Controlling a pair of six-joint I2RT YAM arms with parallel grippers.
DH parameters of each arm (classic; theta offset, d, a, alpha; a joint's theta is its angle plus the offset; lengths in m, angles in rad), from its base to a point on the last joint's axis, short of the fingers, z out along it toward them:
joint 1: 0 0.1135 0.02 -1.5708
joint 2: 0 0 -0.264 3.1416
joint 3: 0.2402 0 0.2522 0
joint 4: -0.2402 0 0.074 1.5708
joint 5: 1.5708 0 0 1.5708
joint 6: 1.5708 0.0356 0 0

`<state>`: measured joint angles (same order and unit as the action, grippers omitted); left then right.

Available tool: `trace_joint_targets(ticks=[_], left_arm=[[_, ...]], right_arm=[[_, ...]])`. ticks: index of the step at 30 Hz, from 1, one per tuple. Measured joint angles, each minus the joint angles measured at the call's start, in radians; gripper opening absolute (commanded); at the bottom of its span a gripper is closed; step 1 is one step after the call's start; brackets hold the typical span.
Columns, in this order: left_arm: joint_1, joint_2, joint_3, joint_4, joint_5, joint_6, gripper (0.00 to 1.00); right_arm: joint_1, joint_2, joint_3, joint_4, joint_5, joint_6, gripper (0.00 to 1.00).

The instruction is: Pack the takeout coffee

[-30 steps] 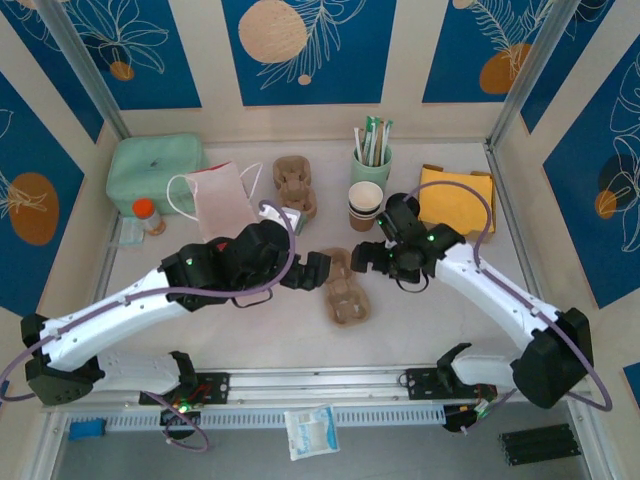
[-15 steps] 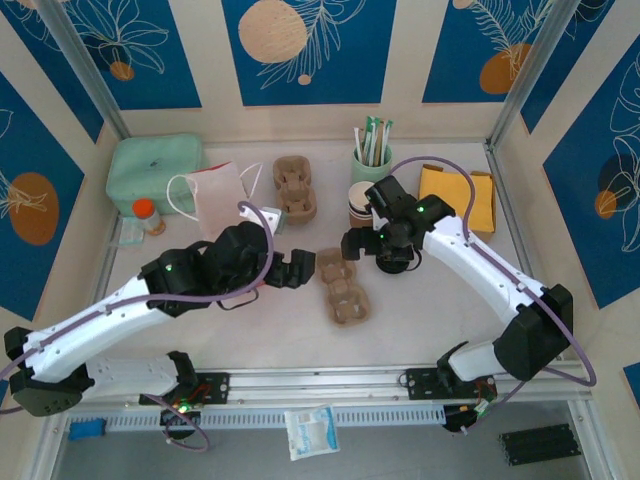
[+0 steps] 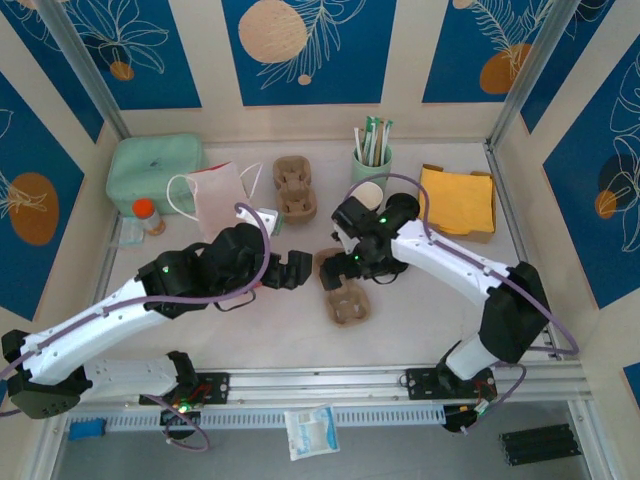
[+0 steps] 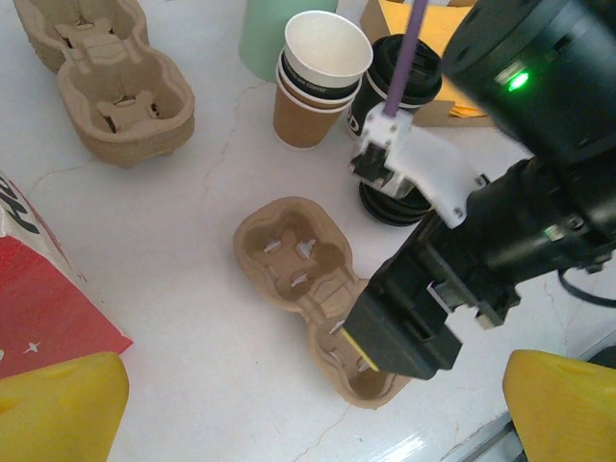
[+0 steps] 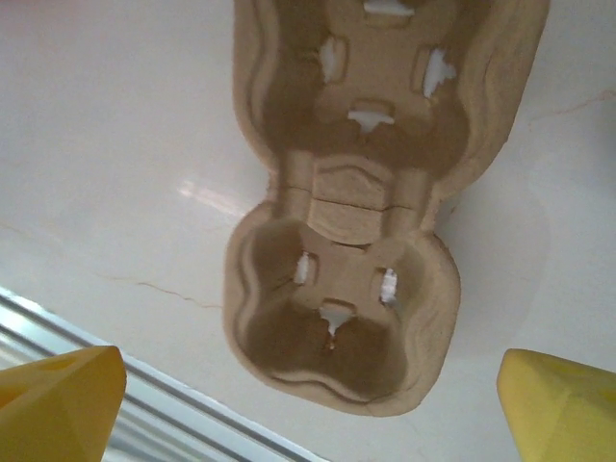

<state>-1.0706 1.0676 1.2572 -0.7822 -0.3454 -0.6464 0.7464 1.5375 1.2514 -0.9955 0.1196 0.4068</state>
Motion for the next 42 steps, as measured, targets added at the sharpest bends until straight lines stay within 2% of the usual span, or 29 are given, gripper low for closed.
trace_joint_targets(ticks=[6, 9, 13, 16, 26, 36, 42], left_arm=[[0.000, -0.010, -0.009, 0.000, 0.000, 0.000, 1.00], [0.000, -0.014, -0.010, 0.001, 0.000, 0.000, 0.99], [0.000, -0.014, -0.013, 0.001, 0.000, 0.000, 0.99], [0.000, -0.014, -0.013, 0.001, 0.000, 0.000, 0.99], [0.000, -0.014, -0.025, 0.006, 0.000, 0.000, 0.99], [0.002, -0.014, -0.026, 0.012, 0.000, 0.000, 0.99], [0.002, -0.014, -0.026, 0.012, 0.000, 0.000, 0.99]], right_arm=[[0.020, 0.034, 0.005, -0.001, 0.053, 0.000, 0.98], [0.020, 0.054, 0.010, 0.011, 0.048, -0.005, 0.83], [0.020, 0.106, 0.023, 0.019, 0.032, -0.016, 0.70], [0.021, 0.145, 0.039, 0.018, 0.031, -0.022, 0.65], [0.058, 0.219, 0.078, 0.010, 0.081, -0.010, 0.63], [0.072, 0.261, 0.089, 0.003, 0.135, 0.056, 0.54], [0.073, 0.262, 0.089, 0.005, 0.143, 0.092, 0.53]])
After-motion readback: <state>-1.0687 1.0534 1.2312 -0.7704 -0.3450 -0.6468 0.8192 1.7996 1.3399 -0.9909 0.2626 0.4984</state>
